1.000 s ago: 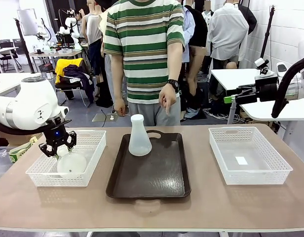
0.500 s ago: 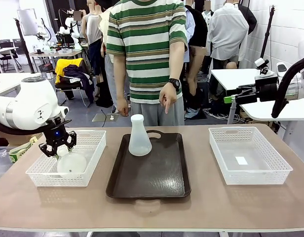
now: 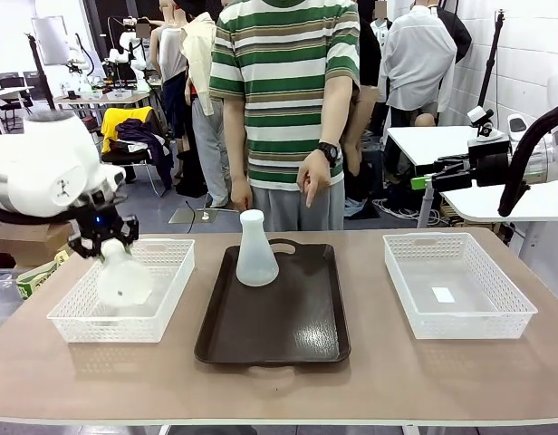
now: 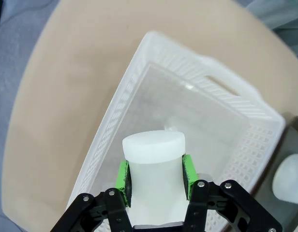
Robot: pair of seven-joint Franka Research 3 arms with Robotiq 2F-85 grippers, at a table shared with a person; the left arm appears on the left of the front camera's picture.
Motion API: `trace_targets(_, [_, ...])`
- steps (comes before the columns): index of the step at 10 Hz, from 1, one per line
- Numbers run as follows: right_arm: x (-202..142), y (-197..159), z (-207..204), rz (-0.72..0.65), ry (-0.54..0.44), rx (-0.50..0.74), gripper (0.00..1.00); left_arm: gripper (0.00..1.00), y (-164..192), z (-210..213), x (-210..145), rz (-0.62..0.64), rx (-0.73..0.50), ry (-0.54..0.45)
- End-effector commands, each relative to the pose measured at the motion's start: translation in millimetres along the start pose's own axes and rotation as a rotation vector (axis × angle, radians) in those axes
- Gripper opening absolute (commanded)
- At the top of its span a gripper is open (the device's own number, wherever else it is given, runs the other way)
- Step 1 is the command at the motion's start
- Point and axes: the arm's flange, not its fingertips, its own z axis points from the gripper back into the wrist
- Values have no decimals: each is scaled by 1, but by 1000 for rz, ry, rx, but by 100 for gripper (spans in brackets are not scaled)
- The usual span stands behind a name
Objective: Prepare the laboratory tools.
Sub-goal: Place the picked Big flask upright in the Handle tray as directed by the person.
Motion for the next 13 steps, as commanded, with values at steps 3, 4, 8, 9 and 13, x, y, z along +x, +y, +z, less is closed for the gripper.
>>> trace_targets(3, [1, 1, 0, 6, 15, 1, 100, 0, 3, 97, -15, -320, -262, -284])
trace_targets(4, [1, 1, 0, 6, 15, 1, 100, 0, 3, 121, -21, -475, -427, -348])
trace_targets(8, [1, 1, 0, 6, 15, 1, 100, 0, 16, 163, -51, -1061, -1080, -346])
trace_targets(9, [1, 1, 0, 6, 15, 1, 100, 0, 17, 162, -53, -1117, -1190, -323])
trace_targets(13, [1, 1, 0, 6, 15, 1, 100, 0, 5, 175, -82, -1013, -1014, -402])
